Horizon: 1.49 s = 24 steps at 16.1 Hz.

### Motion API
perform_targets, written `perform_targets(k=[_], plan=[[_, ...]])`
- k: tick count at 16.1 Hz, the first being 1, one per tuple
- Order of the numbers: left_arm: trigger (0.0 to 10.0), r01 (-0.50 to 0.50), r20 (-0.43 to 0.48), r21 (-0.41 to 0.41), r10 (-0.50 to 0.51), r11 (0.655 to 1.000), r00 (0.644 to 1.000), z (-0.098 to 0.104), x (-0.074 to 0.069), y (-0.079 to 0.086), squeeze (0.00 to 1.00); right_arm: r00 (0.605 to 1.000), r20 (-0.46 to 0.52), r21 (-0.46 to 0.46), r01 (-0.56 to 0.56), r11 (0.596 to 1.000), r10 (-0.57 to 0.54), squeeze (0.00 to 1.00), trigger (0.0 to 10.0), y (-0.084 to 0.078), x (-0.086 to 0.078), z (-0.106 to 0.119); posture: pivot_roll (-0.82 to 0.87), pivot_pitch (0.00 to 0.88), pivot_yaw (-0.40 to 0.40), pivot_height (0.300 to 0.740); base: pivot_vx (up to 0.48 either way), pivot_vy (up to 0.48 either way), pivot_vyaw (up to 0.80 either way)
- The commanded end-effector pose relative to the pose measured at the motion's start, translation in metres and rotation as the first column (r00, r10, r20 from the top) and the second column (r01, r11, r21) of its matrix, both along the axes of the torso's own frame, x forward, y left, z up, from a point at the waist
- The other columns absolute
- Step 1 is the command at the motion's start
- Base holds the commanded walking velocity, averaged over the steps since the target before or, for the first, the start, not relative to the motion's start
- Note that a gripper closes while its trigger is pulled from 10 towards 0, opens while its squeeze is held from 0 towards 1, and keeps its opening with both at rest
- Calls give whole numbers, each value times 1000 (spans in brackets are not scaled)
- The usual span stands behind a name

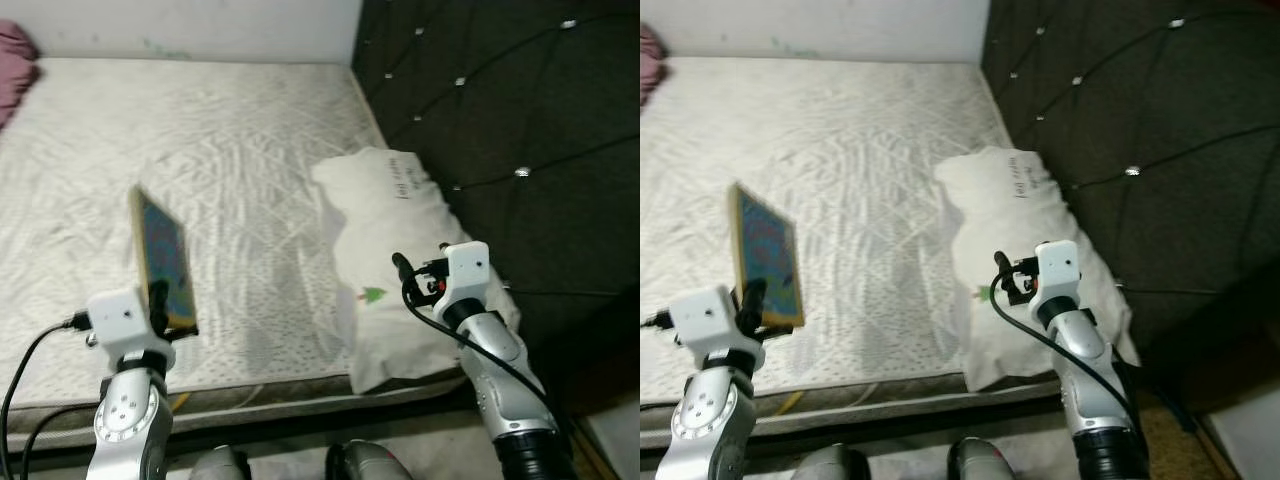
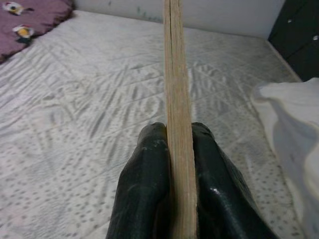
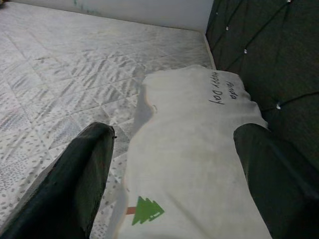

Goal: Clean up the room

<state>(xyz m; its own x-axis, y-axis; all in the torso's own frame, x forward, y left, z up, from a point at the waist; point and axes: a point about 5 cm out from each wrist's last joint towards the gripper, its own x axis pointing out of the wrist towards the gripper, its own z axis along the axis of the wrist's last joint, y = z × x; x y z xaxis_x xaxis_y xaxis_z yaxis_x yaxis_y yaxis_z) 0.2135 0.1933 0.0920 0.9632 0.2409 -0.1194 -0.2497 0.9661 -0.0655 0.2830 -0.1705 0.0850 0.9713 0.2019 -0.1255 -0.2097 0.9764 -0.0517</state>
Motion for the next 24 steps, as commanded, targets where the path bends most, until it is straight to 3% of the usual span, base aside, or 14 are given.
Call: perform_targets(k=[1,6,16,20,24], plan=[[10000,-4,35,-2,4,1000,999,10,0,2,0,1000,14,-3,5,1000,-5,0,10000,-2,0,4,0,75,-59,740,0,0,0],[10000,74,89,-34,-71,997,993,12,-2,-3,0,1000,10,5,1,1000,-1,0,10000,-2,-2,4,-1,91,-60,740,0,0,0],[10000,76,98,-29,-73,997,993,13,2,-8,0,1000,6,6,-8,1000,8,0,10000,-2,0,4,-6,86,-69,620,0,0,0],[10000,48,114,-11,-46,999,992,15,3,-5,0,1000,3,4,-9,1000,9,0,10000,-1,1,3,-4,81,-67,615,0,0,0],[10000,86,116,-42,-80,995,990,15,4,-8,0,1000,-2,10,-15,1000,15,0,10000,-1,1,3,-1,76,-70,615,0,0,0]])
